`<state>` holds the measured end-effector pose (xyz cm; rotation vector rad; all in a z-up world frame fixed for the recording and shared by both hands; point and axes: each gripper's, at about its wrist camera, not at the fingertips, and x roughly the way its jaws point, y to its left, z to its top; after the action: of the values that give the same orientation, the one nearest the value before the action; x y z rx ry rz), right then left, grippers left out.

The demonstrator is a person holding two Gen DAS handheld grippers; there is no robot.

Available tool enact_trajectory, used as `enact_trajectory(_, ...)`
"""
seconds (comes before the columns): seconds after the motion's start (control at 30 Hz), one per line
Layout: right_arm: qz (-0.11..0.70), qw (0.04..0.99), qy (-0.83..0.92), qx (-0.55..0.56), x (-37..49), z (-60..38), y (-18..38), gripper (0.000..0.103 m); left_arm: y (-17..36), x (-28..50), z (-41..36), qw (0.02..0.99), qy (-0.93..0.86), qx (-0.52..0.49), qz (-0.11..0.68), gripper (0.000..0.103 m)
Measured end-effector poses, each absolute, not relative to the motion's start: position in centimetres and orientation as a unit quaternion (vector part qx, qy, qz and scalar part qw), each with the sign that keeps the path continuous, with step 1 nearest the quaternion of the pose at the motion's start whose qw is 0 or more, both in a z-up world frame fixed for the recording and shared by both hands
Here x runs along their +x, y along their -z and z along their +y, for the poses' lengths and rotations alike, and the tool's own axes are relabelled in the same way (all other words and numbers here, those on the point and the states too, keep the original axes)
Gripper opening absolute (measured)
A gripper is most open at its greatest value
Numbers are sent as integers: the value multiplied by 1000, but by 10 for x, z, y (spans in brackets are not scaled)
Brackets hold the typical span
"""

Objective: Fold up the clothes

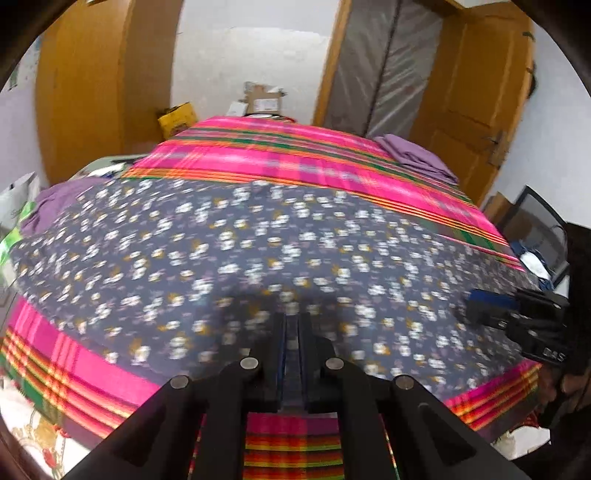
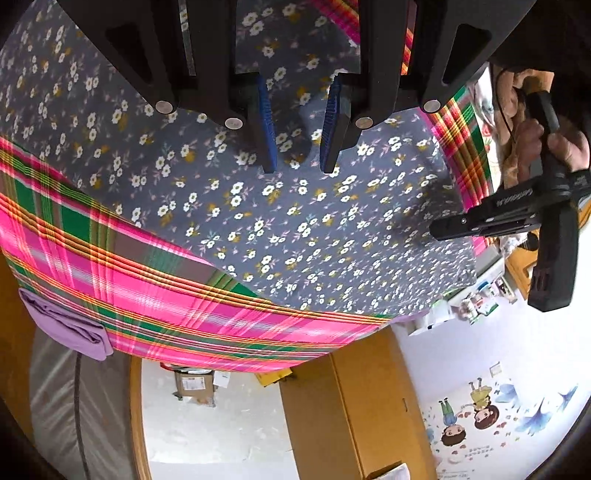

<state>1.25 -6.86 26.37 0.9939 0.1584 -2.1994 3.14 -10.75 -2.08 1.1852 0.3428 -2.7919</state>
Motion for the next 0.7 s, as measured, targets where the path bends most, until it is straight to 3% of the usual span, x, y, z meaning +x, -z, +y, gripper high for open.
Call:
enact_trajectory(0.13,59,355,850,386,14,-71,-262,25,22,33,-129,90,908,389,129,7)
enact_trajectory(0.27,60,352,850,387,15,-74,-261,25,23,33,-143,123,904,386,134,18)
enact_trajectory(0.43,67,349,851,387,15,-77,-260,25,28,33,-150,127,903,385,139,19)
enact_trajectory(0.7,72,328,858,388,12,-78,-259,25,31,32,-139,102,916,377,96,40)
